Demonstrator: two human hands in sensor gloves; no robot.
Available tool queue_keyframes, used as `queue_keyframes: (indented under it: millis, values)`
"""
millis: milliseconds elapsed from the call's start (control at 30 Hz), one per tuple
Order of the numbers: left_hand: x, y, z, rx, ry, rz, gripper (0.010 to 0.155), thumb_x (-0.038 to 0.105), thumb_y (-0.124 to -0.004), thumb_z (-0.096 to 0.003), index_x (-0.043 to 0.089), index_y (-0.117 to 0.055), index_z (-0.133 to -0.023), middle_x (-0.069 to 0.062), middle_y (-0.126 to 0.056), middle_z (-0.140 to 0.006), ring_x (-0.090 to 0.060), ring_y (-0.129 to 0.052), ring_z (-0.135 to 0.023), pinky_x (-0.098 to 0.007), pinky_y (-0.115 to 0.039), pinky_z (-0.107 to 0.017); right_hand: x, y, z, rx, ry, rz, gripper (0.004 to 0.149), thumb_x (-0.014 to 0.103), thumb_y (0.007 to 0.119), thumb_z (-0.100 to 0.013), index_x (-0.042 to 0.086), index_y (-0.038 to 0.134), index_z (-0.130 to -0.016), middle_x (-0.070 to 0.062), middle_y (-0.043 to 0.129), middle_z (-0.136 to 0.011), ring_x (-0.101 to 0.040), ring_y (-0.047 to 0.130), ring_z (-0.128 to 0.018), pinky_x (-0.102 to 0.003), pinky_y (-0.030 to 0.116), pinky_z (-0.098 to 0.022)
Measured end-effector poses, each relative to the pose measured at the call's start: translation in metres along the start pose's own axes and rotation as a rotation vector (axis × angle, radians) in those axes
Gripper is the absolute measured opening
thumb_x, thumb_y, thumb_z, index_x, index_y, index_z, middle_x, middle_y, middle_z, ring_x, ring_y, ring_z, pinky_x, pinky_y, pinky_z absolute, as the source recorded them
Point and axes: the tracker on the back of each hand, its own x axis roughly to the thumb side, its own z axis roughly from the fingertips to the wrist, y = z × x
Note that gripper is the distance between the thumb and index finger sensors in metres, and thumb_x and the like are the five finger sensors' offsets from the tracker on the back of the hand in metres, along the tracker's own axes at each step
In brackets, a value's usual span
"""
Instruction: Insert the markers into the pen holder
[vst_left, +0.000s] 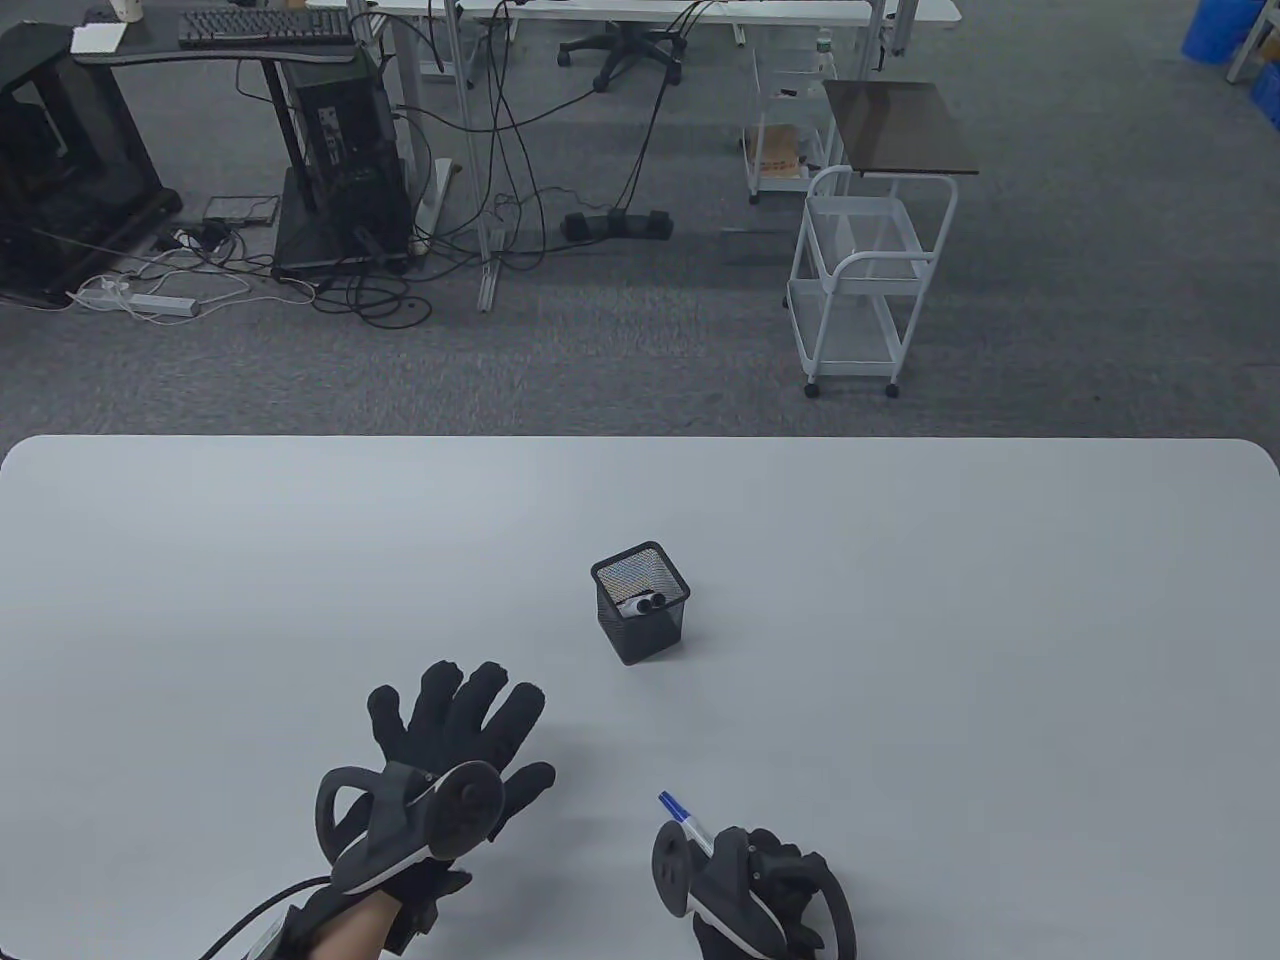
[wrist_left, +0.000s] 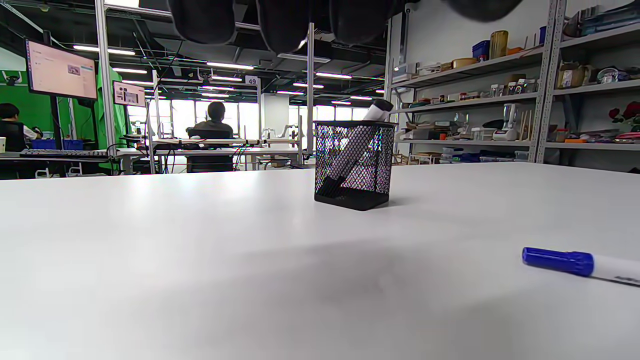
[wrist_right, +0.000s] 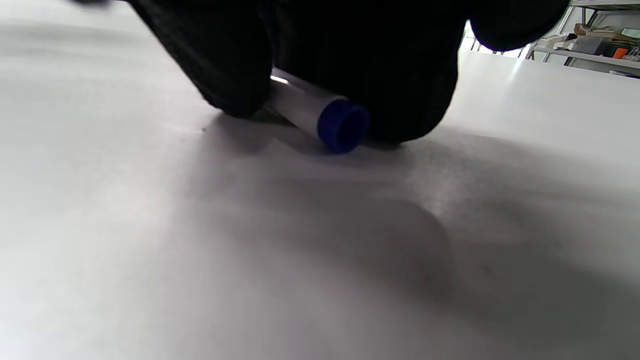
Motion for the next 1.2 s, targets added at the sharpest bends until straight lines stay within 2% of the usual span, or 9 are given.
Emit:
queue_keyframes:
  millis: [367, 467, 533, 1000, 1200]
  values:
    - [-0.001, 0.001, 0.001, 0.016, -0.004, 0.012, 0.072, 0.071, -0.051, -0.0554, 0.046, -0.038, -0.121, 0.001, -0.036, -0.134, -0.048, -0.037, -0.126, -0.081, -0.025, -0.077, -0.003, -0.003, 0.001, -0.006, 0.019, -0.013, 0.053, 0.031, 0.080, -0.059, -0.005, 0.070, -0.097, -0.029, 0.084, -0.084, -0.043, 0.094, -0.066, -0.071, 0.057, -0.057]
    - [-0.002, 0.002, 0.002, 0.022, -0.005, 0.018, 0.072, 0.071, -0.051, -0.0554, 0.046, -0.039, -0.121, 0.001, -0.036, -0.134, -0.049, -0.037, -0.126, -0.081, -0.025, -0.077, -0.008, -0.008, -0.001, 0.013, 0.031, -0.078, 0.053, 0.030, 0.080, -0.059, -0.005, 0.069, -0.097, -0.028, 0.083, -0.085, -0.043, 0.093, -0.067, -0.071, 0.057, -0.057]
    - [-0.002, 0.002, 0.002, 0.026, -0.004, 0.020, 0.071, 0.071, -0.051, -0.0555, 0.046, -0.039, -0.121, 0.001, -0.036, -0.134, -0.049, -0.037, -0.126, -0.081, -0.025, -0.077, -0.010, -0.014, 0.000, -0.017, 0.039, -0.084, 0.053, 0.029, 0.079, -0.059, -0.005, 0.068, -0.098, -0.029, 0.082, -0.086, -0.043, 0.093, -0.068, -0.071, 0.056, -0.057]
    - [-0.004, 0.003, 0.003, 0.027, -0.005, 0.028, 0.071, 0.071, -0.051, -0.0554, 0.046, -0.038, -0.121, 0.001, -0.036, -0.135, -0.048, -0.037, -0.126, -0.081, -0.025, -0.077, -0.043, -0.114, -0.006, -0.269, 0.138, -0.189, 0.051, 0.026, 0.076, -0.061, 0.001, 0.067, -0.105, -0.029, 0.078, -0.091, -0.043, 0.091, -0.071, -0.071, 0.055, -0.059]
    - [-0.004, 0.004, 0.003, 0.027, -0.005, 0.030, 0.071, 0.071, -0.051, -0.0554, 0.046, -0.038, -0.121, 0.001, -0.036, -0.134, -0.048, -0.038, -0.126, -0.081, -0.025, -0.077, -0.047, -0.145, -0.016, -0.337, 0.174, -0.200, 0.050, 0.026, 0.078, -0.061, 0.004, 0.069, -0.105, -0.027, 0.077, -0.093, -0.039, 0.092, -0.070, -0.069, 0.056, -0.061]
